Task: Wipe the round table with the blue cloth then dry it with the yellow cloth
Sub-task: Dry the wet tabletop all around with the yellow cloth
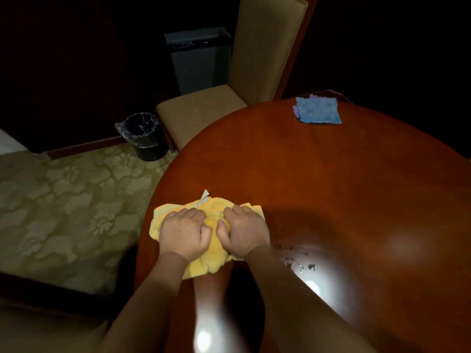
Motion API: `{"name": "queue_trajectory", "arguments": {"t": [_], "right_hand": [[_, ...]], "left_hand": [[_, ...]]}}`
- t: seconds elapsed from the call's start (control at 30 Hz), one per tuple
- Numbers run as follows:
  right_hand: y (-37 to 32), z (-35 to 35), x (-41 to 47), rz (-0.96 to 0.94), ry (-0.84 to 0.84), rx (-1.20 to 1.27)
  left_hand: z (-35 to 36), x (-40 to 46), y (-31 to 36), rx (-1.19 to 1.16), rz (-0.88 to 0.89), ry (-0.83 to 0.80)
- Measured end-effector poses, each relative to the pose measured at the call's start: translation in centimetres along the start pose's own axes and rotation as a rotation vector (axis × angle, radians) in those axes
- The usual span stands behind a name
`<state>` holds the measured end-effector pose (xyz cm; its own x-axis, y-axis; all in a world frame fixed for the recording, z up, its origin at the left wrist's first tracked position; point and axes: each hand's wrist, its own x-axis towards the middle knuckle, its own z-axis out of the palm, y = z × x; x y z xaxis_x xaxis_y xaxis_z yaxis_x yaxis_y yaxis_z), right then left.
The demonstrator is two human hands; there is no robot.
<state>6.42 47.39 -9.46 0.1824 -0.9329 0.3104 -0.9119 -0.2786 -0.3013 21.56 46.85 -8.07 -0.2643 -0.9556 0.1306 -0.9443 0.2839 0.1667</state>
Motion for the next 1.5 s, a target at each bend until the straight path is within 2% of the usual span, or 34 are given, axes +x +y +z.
{"name": "queue_trajectory", "arguments": {"t": [0.2,0.43,0.57,0.67,0.83,1.23,1.5], "right_hand": [[-1.7,-1.7,-6.0,0.045,-0.019,-0.025],[-2.3,-5.0,-15.6,0.057,-0.022,-0.078],[-2.2,-6.4,-19.9,0.145,0.013,-0.140],[-2.0,-6.9,-21.1,0.225,0.047,-0.152],[-0.6,-6.0,-19.9,0.239,0.080,-0.091],[5.4,-4.9,-11.5,0.297,0.149,-0.136],[7.5,-5.3,-8.4,0.331,0.087,-0.109]], "left_hand": [[-1.0,-5.0,1.9,0.030,0.073,-0.029],[-2.0,-12.7,6.8,-0.006,0.146,-0.139],[-2.7,-14.8,9.6,-0.008,0.242,-0.240],[-2.4,-14.6,10.6,0.017,0.289,-0.233],[-0.5,-13.2,10.0,-0.017,0.320,-0.095],[2.2,-2.2,10.8,-0.067,0.398,0.051],[2.3,1.0,11.3,-0.004,0.356,0.000]]}}
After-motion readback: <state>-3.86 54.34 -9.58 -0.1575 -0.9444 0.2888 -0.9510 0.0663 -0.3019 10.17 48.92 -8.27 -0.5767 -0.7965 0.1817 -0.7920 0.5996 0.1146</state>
